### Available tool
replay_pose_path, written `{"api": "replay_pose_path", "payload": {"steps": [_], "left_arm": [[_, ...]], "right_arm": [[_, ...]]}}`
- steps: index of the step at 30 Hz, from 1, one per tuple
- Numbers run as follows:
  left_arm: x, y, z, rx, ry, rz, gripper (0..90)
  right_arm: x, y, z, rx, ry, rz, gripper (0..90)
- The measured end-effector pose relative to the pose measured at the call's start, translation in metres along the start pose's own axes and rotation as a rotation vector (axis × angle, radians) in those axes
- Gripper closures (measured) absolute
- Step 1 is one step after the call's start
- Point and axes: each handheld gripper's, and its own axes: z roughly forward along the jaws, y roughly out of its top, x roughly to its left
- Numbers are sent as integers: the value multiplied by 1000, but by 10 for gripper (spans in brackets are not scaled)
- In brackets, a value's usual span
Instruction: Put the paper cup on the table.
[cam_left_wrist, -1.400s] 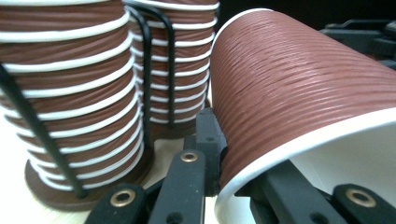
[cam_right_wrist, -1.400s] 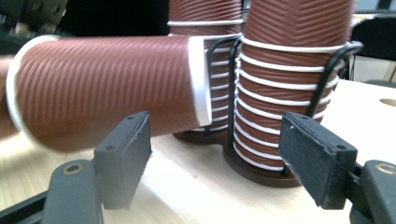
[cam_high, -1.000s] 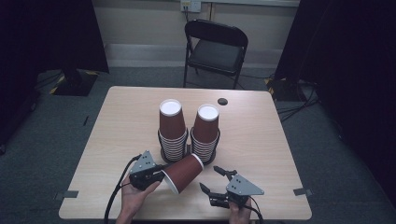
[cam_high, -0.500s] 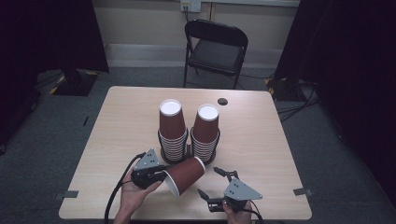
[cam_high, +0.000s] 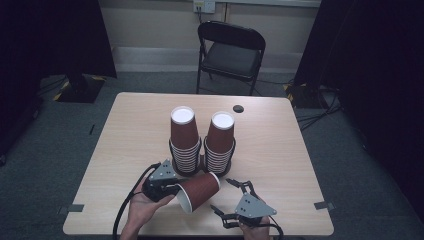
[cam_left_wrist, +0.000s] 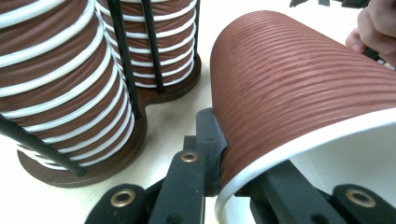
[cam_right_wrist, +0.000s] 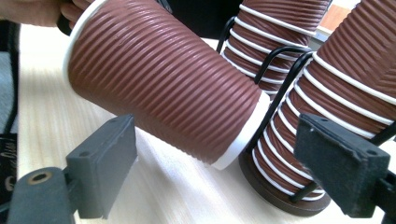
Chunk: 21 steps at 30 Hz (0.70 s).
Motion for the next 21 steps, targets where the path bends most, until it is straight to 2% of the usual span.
{"api": "replay_pose_path", "payload": {"steps": [3, 6, 8, 10, 11, 16, 21], "left_arm": [[0, 1, 2, 22, -2, 9, 858], [1, 3, 4, 19, -16, -12, 858], [1, 5, 5, 41, -4, -4, 858], [2, 6, 4, 55, -2, 3, 858], [3, 6, 4, 61, -9, 0, 858], [1, 9, 7, 89, -35, 2, 858], [0, 14, 12, 132, -31, 10, 859]], "right_arm": [[7, 7, 5, 20, -64, -39, 110], [10, 13, 13, 48, -28, -71, 110], [12, 15, 18, 69, -31, -99, 108], [14, 14, 20, 66, -33, -140, 110], [14, 14, 20, 66, -33, -140, 110], [20, 15, 24, 78, 37, -212, 107], [20, 15, 27, 104, 53, -216, 102]]}}
